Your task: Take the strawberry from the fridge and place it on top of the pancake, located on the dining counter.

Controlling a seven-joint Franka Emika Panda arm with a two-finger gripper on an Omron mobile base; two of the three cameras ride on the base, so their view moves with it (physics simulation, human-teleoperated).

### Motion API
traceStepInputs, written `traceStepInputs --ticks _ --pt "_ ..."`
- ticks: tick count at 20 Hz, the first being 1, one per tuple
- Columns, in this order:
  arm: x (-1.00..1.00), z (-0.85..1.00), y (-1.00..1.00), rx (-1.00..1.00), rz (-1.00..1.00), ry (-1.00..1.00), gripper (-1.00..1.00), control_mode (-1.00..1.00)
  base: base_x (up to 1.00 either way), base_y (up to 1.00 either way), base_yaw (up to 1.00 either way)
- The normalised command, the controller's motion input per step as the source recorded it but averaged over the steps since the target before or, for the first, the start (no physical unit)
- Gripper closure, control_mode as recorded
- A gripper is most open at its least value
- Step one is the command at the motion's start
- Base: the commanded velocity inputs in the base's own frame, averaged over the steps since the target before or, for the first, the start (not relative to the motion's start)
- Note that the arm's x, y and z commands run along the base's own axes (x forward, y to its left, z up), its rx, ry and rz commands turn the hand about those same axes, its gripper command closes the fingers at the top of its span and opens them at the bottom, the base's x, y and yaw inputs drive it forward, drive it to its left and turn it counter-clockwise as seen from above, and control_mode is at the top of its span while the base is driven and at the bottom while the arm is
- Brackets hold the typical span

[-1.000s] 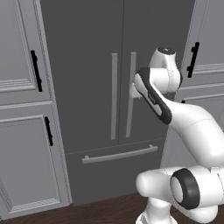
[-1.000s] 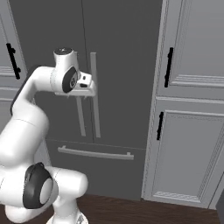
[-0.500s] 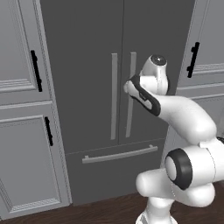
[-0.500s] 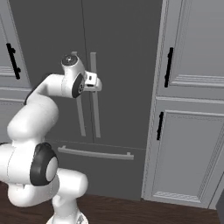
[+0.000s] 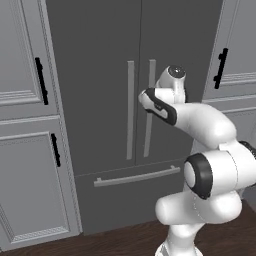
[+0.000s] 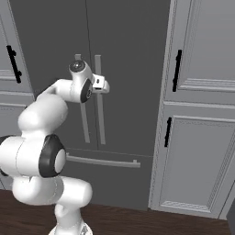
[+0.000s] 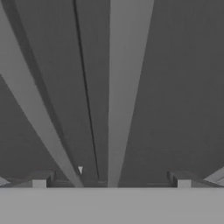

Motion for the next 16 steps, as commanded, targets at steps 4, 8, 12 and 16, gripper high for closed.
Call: traceStepInputs --ticks 4,8,12,16 --pt "0.41 -0.03 0.00 0.01 0.00 -0.07 -1.00 -1.00 0.00 0.00 0.00" --pt "0.46 -0.01 0.00 0.02 0.00 -0.03 -1.00 -1.00 0.00 0.00 0.00" --pt "0.55 -0.02 0.00 0.02 0.00 0.00 -1.00 -1.00 0.00 0.00 0.00" --pt "0.49 0.00 -0.09 0.03 0.00 0.00 -1.00 -1.00 0.00 0.00 0.00"
